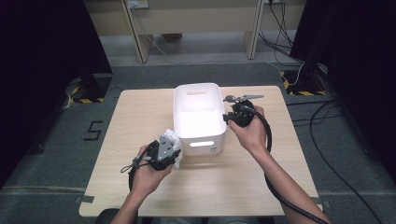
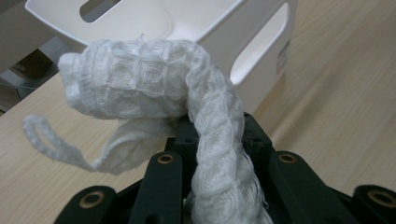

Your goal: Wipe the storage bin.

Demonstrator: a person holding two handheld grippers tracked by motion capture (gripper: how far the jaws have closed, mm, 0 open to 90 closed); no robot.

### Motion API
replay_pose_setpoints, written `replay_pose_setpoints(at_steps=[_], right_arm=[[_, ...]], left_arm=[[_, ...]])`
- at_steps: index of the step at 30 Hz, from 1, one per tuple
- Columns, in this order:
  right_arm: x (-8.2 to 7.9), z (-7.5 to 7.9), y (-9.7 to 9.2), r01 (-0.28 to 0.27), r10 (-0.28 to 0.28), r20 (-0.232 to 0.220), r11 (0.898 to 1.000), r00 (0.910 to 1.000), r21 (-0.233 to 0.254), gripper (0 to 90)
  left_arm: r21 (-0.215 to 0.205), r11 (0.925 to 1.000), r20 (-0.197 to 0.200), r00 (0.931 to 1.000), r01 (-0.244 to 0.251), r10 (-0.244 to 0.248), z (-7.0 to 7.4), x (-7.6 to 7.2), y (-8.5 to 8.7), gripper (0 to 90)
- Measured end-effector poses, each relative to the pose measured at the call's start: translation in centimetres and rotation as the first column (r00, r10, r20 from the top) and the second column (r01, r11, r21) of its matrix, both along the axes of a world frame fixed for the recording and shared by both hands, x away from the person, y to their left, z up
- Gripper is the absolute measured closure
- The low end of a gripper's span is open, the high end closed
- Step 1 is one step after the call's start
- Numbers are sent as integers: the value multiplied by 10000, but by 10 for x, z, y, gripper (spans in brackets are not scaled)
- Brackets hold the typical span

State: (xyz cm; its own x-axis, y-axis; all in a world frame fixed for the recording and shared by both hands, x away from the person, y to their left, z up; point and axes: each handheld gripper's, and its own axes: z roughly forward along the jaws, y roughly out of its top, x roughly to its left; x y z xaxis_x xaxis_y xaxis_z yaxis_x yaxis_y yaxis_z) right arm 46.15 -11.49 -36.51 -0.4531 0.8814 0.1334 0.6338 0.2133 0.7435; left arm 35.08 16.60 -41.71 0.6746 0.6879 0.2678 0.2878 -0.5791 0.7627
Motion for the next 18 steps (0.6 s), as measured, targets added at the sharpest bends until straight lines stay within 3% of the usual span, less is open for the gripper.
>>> replay_pose_setpoints(at_steps=[2,18], right_arm=[[0,-2,2,-52,52,-7,10000,10000,-51,724],[-1,-13,4,-258,249,-417,9995,9988,-201,749]], left_arm=[[-91,9998,26,9998,182,-182,1,0,-2,733],[439,9970,102,9979,630,-635,-5,8,-12,734]])
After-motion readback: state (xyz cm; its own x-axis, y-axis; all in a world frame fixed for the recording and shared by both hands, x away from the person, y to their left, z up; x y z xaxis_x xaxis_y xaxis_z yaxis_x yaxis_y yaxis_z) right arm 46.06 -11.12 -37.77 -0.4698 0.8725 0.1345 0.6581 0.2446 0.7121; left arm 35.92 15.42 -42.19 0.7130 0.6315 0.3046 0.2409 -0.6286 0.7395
